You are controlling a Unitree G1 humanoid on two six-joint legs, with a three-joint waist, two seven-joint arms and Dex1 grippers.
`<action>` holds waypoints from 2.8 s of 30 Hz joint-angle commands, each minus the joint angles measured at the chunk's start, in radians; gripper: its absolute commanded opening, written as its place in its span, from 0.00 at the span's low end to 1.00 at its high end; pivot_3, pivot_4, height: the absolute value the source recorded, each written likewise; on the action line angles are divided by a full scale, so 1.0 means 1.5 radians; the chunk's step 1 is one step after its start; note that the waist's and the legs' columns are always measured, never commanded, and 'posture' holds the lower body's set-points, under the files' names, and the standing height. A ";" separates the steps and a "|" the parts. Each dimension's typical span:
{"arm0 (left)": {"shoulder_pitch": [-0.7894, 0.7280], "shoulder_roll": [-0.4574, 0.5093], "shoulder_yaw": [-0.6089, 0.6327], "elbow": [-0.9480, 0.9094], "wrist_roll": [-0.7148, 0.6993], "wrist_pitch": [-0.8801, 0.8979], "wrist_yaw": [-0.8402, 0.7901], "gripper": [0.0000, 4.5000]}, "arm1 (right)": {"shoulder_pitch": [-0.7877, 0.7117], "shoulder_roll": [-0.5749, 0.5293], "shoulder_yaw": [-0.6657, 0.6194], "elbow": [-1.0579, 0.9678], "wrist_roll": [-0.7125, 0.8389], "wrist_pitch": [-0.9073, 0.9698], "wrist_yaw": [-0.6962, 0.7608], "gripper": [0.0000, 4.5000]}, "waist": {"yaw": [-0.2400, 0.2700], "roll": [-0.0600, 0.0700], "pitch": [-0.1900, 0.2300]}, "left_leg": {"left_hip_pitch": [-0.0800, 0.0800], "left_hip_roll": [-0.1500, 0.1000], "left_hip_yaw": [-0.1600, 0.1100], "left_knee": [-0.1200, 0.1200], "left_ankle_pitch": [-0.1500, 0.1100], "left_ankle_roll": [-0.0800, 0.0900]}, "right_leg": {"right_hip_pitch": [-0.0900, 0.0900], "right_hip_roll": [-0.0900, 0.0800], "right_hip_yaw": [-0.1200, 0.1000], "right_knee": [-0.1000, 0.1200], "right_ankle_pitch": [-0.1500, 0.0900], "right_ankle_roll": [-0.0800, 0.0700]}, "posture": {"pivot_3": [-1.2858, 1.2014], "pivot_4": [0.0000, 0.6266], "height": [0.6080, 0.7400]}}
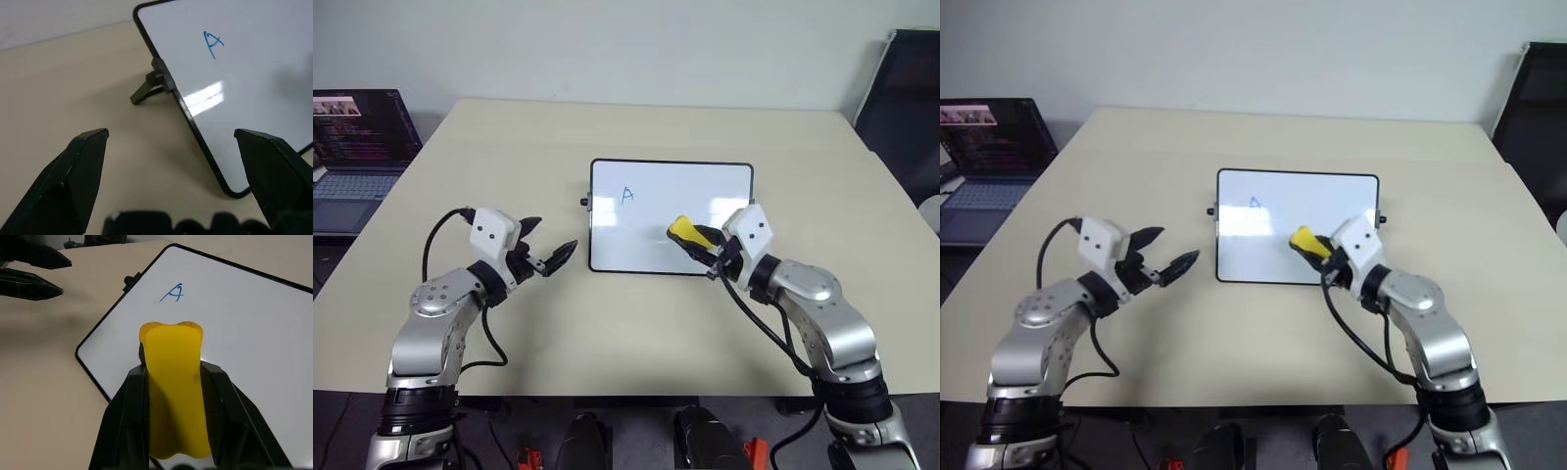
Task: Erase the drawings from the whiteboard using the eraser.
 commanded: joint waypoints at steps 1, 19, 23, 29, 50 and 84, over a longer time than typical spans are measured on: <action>0.006 -0.004 0.024 -0.023 0.000 -0.021 0.023 1.00 | 0.017 0.005 -0.021 -0.046 0.035 -0.016 -0.008 0.24 | 0.000 0.000 0.000 | 0.000 0.000 0.000 0.000 0.000 0.000 | 0.000 0.000 0.000 0.000 0.000 0.000 | 0.52 0.24 1.00; -0.014 0.001 -0.001 -0.068 0.001 0.009 0.042 1.00 | -0.050 0.006 0.060 0.034 -0.024 -0.063 -0.036 0.24 | 0.000 0.000 0.000 | 0.000 0.000 0.000 0.001 0.000 0.000 | 0.000 0.000 0.000 0.000 0.001 0.000 | 0.52 0.24 1.00; -0.031 0.003 -0.013 -0.052 0.006 0.008 0.035 1.00 | -0.166 0.024 0.092 0.134 -0.055 -0.070 -0.036 0.24 | -0.001 0.000 0.000 | 0.000 0.000 0.000 0.001 0.000 0.000 | 0.000 0.000 0.000 0.000 0.001 0.000 | 0.52 0.24 1.00; -0.055 0.005 -0.030 -0.032 0.010 0.009 0.018 1.00 | -0.313 0.052 0.134 0.302 -0.115 -0.106 -0.043 0.24 | 0.000 0.000 0.000 | 0.000 0.000 0.000 0.000 0.000 0.000 | 0.000 0.000 -0.001 0.000 0.003 0.002 | 0.52 0.24 1.00; -0.061 0.007 -0.049 -0.020 0.022 -0.003 -0.009 1.00 | -0.472 0.098 0.221 0.623 -0.268 -0.214 -0.020 0.24 | -0.002 0.000 0.000 | 0.000 0.000 -0.001 0.000 0.000 0.000 | 0.000 0.000 -0.001 0.001 0.003 0.002 | 0.52 0.24 1.00; -0.067 0.003 -0.059 0.003 0.022 -0.026 -0.023 1.00 | -0.422 0.074 0.260 0.576 -0.312 -0.205 0.073 0.24 | -0.002 0.000 0.000 | 0.001 0.000 0.000 0.003 0.002 0.002 | 0.001 0.000 -0.001 0.001 0.004 0.001 | 0.52 0.24 1.00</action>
